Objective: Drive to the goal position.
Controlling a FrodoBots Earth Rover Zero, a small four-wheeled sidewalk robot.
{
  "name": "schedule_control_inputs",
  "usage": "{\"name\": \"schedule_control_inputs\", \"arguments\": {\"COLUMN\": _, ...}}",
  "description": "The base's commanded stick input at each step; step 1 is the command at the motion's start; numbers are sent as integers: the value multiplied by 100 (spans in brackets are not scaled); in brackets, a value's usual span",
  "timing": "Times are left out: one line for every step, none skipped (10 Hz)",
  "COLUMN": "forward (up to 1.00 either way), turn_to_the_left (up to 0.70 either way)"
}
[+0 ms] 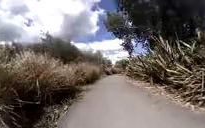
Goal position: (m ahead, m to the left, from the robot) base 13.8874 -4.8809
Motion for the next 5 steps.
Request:
{"name": "schedule_control_inputs", "arguments": {"forward": 100, "turn_to_the_left": 0}}
{"name": "schedule_control_inputs", "arguments": {"forward": 100, "turn_to_the_left": 0}}
{"name": "schedule_control_inputs", "arguments": {"forward": 100, "turn_to_the_left": 0}}
{"name": "schedule_control_inputs", "arguments": {"forward": 100, "turn_to_the_left": -2}}
{"name": "schedule_control_inputs", "arguments": {"forward": 100, "turn_to_the_left": -3}}
